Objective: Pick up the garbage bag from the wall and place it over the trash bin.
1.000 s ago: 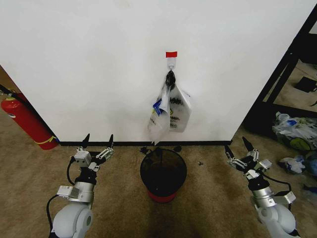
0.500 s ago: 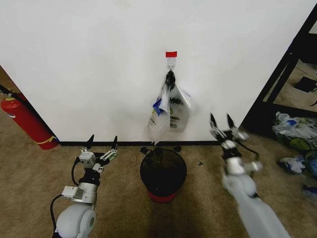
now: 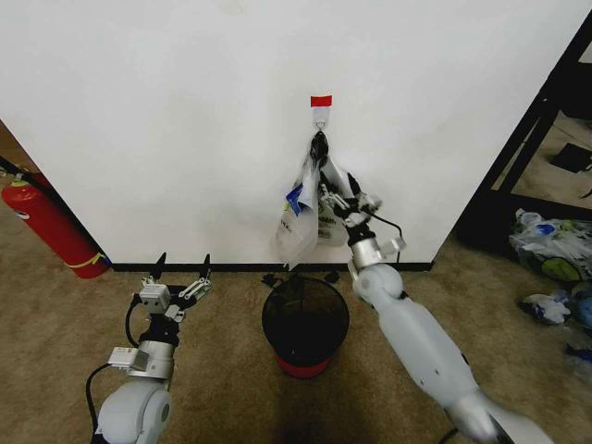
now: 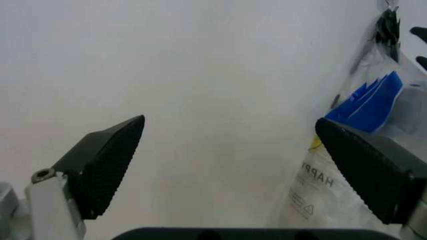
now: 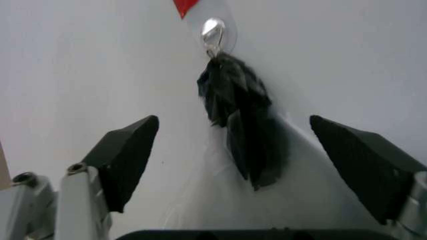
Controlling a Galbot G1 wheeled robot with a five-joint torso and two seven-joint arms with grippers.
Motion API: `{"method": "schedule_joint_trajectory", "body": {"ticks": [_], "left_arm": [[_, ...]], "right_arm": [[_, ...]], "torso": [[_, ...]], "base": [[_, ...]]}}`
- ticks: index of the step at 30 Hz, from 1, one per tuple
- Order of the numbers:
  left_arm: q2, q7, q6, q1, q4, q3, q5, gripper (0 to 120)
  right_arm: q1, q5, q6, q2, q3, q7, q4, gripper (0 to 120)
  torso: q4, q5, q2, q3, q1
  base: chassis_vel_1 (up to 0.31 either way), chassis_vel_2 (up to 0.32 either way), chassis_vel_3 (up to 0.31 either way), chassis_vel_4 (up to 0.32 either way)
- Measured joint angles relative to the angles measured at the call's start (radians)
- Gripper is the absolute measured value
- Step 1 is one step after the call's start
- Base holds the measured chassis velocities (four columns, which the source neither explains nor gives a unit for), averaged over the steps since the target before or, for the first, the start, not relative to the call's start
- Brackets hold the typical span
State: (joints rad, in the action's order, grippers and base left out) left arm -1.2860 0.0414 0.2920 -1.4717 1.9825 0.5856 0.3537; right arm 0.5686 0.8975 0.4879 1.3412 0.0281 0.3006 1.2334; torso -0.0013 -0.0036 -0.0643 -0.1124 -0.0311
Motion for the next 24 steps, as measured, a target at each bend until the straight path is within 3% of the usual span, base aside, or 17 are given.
{"method": "schedule_joint_trajectory", "body": {"ticks": [6, 8, 12, 24], "left_arm": [[-0.003, -0.003, 0.012, 0.0, -0.009, 0.001, -0.002, 100], [-0.004, -0.003, 0.014, 0.001, -0.012, 0.001, -0.004, 100], [-0.005, -0.004, 0.014, 0.003, -0.012, -0.004, -0.009, 100], [-0.001, -0.004, 0.014, -0.001, -0.009, -0.009, -0.018, 100]], "right_arm": [[-0.017, -0.014, -0.017, -0.021, -0.011, 0.003, -0.022, 79], [-0.016, -0.017, -0.022, -0.036, -0.01, 0.008, -0.028, 69], [-0.014, -0.014, -0.032, -0.049, -0.005, 0.021, -0.03, 63], [-0.062, -0.006, -0.05, -0.053, -0.042, 0.058, -0.088, 62]], "torso": [[-0.0003, 0.0001, 0.0, 0.0, 0.0], [-0.0003, 0.0001, 0.0, 0.0, 0.0], [-0.0003, 0.0002, 0.0, 0.0, 0.0], [0.0, 0.0001, 0.0, 0.0, 0.0]], "base": [[0.0, 0.0, 0.0, 0.0], [0.0, 0.0, 0.0, 0.0], [0.0, 0.0, 0.0, 0.0], [0.0, 0.0, 0.0, 0.0]]}}
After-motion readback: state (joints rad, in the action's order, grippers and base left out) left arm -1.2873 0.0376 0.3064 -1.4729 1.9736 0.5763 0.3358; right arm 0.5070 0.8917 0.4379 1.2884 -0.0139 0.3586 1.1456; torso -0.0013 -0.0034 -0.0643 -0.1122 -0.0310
